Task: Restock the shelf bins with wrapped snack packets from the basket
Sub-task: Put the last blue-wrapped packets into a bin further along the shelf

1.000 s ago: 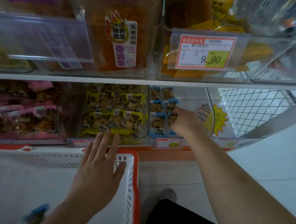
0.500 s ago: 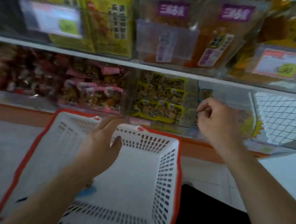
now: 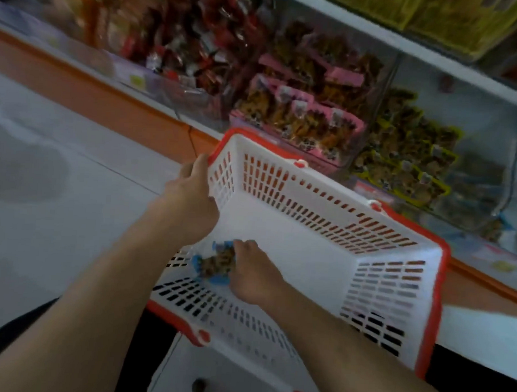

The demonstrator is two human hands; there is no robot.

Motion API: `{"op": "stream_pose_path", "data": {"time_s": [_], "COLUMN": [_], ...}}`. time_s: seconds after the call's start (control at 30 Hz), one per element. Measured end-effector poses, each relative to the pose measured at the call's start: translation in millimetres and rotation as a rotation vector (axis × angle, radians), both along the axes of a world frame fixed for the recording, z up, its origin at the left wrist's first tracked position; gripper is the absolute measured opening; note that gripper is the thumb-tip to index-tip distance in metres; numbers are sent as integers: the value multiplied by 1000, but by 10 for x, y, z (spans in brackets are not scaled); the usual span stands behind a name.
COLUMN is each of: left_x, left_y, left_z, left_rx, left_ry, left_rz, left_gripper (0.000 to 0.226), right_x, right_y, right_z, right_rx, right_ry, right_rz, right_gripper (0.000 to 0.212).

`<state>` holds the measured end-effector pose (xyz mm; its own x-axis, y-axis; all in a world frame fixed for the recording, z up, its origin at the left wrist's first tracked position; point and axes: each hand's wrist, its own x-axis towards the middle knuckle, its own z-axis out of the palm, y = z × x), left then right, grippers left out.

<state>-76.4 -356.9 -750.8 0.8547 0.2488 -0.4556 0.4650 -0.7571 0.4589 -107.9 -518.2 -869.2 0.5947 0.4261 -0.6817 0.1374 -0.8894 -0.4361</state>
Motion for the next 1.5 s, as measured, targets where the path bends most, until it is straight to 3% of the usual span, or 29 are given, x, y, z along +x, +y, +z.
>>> {"op": "stream_pose_path", "data": {"time_s": [0.13,0.27,0.43,0.5,0.6,0.67,0.77,0.9,1.0,1.1,1.2,1.27,1.37,1.5], "left_x": [99,177,198,187,145,103,-31,-159,-163,-146,-132,-116,-79,20], "left_y": [77,124,109,108,33,-129,-527,-1091,-1417,-1671,-1938,-2105,-2314,-2711], "left_z": [-39,-51,-13,-23,25,116,230,357,537,675,775,828,838,778], "left_rx": [-48,-103,-98,3,58,-44,-267,-556,-763,-833,-889,-886,-842,-820], "left_ry": [40,94,122,28,-315,-459,-304,-163,-179,-248,-261,-265,-294,-294], "left_rz": [-2,33,104,119,136,84,-26,-13,123,162,183,169,160,180], "left_gripper": [75,60,61,62,53,37,16,18,14,13,13,17,16,21], "right_x": [11,-5,113,243,388,443,483,491,486,479,463,467,467,495], "right_y": [313,379,188,48,-236,-480,-870,-1371,-1724,-1965,-2213,-2383,-2588,-2914], "right_z": [-382,-580,-534,-295,273,690,1241,1651,1821,1845,1864,1896,1929,1908], "right_rx": [-144,-177,21,131,287,402,495,620,820,971,1063,1065,963,812], "right_ry": [-40,-159,-15,70,90,68,21,6,50,103,138,123,-6,-93], "right_rz": [-79,-78,-298,-426,-508,-529,-511,-610,-809,-971,-948,-925,-797,-748], "right_gripper": [96,75,37,42,53,48,44,40,5,25,12,17,8,19]}}
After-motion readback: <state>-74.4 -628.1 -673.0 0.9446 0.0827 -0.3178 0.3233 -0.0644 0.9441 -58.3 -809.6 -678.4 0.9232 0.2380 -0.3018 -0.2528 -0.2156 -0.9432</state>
